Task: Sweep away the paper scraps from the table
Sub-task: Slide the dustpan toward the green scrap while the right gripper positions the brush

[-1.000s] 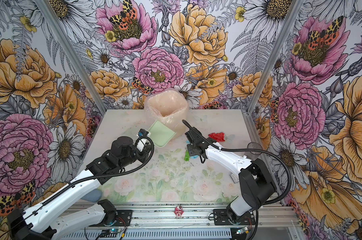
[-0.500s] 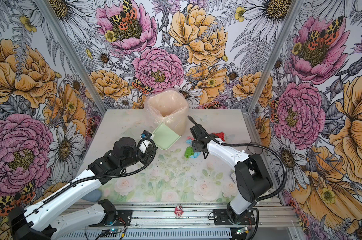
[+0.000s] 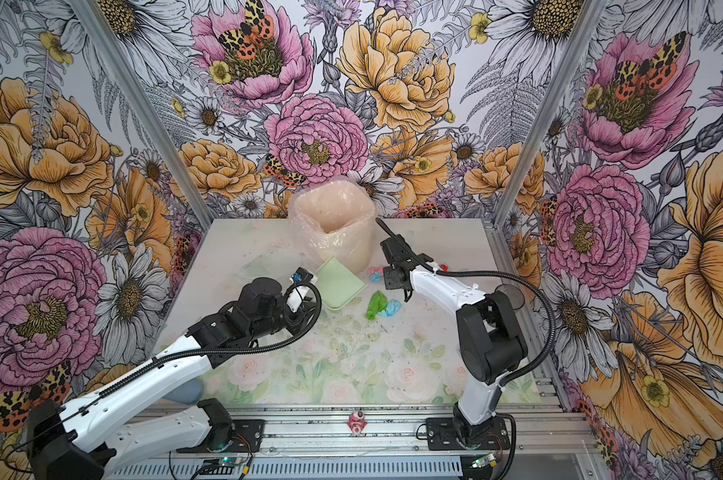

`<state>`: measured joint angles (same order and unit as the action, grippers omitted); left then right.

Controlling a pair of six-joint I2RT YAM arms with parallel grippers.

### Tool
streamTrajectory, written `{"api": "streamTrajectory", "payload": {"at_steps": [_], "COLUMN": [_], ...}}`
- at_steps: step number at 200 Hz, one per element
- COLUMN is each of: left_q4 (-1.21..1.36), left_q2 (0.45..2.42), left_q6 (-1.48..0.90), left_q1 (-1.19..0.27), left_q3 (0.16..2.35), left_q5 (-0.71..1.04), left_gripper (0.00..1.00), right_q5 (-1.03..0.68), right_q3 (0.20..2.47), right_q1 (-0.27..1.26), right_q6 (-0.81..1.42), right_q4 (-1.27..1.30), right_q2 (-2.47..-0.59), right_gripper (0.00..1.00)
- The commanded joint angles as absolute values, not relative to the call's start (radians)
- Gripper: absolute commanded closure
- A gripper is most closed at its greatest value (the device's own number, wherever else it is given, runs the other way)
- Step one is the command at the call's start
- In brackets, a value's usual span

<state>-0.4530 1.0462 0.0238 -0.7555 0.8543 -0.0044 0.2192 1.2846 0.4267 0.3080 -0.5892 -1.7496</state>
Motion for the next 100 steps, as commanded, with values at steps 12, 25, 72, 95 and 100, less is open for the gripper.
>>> {"api": "streamTrajectory", "payload": {"at_steps": [12,25,72,95,100], "left_q4": [-0.482,-0.480,-0.480,-0.480,-0.480], "left_q2": [1.082,1.097,1.159,1.190,1.196], "left_q6": [0.022,0.025,0.041,0.039,0.038], "left_q1": [-0.766,-0.769,-0.776,-0.796,-0.800], "left_q3": [0.846,0.847,0.830,0.820,0.818], "left_q5": [0.071,0.088,0.120,0.116,0.113], "left_gripper": [1.00,1.00,1.00,1.00,1.00], "right_q5": [0.197,0.191,0.142,0.121,0.118], "right_q3": [1.266,1.240,1.162,1.139,1.136], "right_q1": [0.424,0.425,0.423,0.424,0.424], "right_q6": [0.313,0.324,0.381,0.416,0.420], "right_q4": [-0.571,-0.571,-0.573,-0.571,-0.571], "right_q2": [-1.636,-1.590,-1.496,-1.507,-1.512], "right_gripper": [1.00,1.00,1.00,1.00,1.00]}}
